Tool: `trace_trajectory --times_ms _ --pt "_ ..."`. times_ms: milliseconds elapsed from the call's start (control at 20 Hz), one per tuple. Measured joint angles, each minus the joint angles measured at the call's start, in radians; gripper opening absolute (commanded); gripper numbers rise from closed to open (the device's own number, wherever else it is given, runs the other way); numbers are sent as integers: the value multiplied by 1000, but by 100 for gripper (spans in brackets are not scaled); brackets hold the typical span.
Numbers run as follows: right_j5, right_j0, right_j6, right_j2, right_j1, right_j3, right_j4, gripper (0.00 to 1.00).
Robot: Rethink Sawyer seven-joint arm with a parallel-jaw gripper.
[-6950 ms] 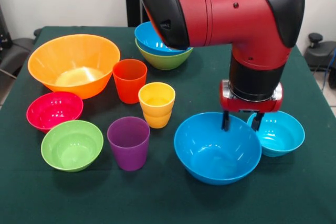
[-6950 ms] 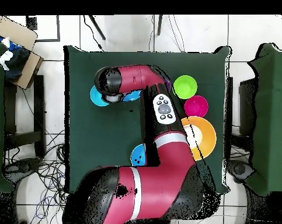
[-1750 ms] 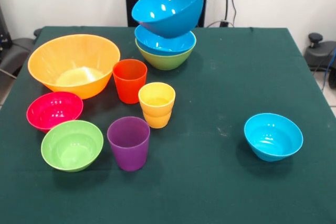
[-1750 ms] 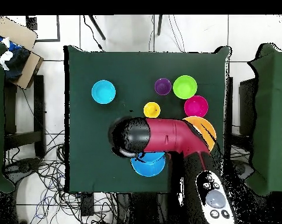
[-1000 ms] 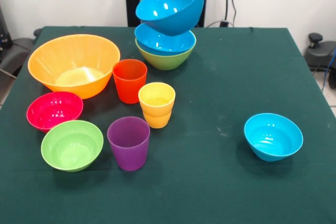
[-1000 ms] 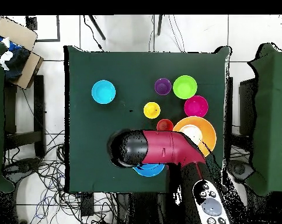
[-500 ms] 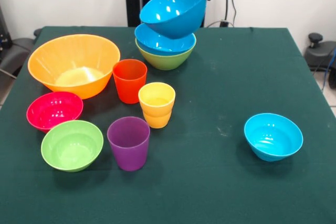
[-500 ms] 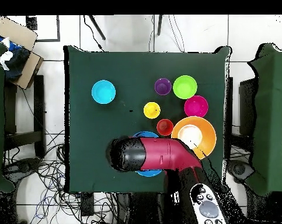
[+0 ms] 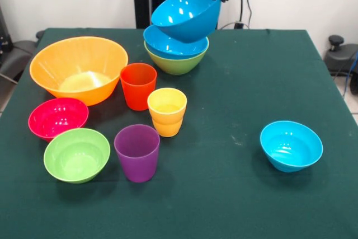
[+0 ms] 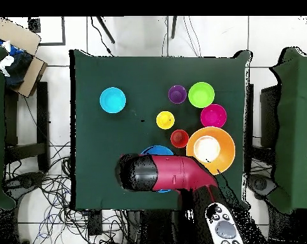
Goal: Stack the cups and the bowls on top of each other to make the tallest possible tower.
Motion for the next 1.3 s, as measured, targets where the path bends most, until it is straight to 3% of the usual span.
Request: trace_trajectory --times_ms 500,1300 --pt "-20 -10 0 -2 20 3 -15 0" --pt "-67 -74 0 -32 85 5 -94 0"
